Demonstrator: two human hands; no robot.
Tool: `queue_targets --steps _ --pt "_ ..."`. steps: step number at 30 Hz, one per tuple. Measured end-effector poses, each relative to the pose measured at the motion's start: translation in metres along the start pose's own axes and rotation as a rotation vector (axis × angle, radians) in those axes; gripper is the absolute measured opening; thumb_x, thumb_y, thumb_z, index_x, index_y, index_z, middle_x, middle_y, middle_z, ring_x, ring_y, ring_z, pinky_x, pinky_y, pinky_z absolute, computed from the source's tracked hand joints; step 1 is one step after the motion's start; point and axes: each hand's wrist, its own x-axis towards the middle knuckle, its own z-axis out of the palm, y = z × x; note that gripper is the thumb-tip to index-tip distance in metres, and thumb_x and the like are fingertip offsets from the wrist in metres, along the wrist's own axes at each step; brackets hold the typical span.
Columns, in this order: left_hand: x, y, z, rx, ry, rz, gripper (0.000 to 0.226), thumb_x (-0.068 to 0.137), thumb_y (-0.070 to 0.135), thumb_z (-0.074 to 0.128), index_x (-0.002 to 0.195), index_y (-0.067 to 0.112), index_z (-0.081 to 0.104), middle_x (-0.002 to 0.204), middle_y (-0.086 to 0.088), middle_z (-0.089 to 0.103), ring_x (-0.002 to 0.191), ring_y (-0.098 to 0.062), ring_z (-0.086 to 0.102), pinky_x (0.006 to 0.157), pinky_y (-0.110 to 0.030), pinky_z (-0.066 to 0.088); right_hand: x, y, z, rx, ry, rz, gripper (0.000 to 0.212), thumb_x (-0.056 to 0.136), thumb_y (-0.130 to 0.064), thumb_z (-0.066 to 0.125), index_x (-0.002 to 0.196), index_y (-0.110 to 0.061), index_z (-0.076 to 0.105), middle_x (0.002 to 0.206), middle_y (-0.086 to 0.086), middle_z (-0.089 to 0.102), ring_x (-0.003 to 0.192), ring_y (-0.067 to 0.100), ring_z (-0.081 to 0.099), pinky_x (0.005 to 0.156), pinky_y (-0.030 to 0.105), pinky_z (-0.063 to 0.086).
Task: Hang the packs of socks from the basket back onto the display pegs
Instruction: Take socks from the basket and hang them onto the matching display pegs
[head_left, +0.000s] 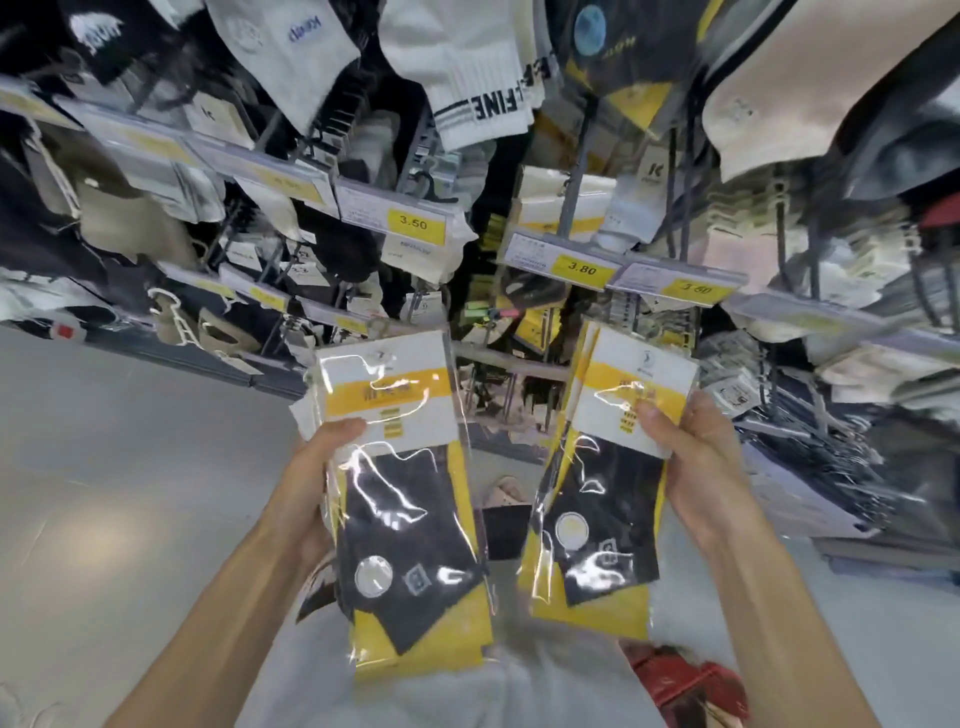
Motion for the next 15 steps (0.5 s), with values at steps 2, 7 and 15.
queue_targets --steps 2,7,15 --pt "0.001 0.002 -0.004 0.011 0.0 -0.01 0.03 0.059 0.033 0.075 0.086 0.02 0.082 0.089 -0.011 0.078 0.072 -0.028 0.075 0.069 -0.037 0.061 0.02 -0.003 -0.01 -0.151 0.034 -0.065 0.039 0.089 -0.004 0.067 0.126 -0.006 0.056 0.112 0.008 0.074 0.104 0.026 0.07 0.087 0.039 0.057" --pt "-0.004 0.003 0.004 0.013 0.019 -0.024 0.027 0.066 0.033 0.066 0.082 0.017 0.08 0.082 -0.011 0.078 0.064 -0.026 0.075 0.058 -0.034 0.059 0.071 -0.001 -0.001 -0.357 0.033 -0.138 0.029 0.09 -0.009 0.069 0.113 -0.025 0.061 0.098 -0.013 0.076 0.092 0.006 0.072 0.07 0.019 0.057" --pt "-0.017 -0.009 0.019 0.031 0.021 -0.082 0.026 0.068 0.029 0.062 0.079 0.016 0.082 0.087 -0.02 0.077 0.065 -0.033 0.074 0.055 -0.036 0.06 0.137 -0.01 0.044 -0.348 0.047 -0.24 0.019 0.087 -0.009 0.071 0.093 -0.027 0.067 0.088 -0.025 0.068 0.083 -0.011 0.066 0.067 0.0 0.046"
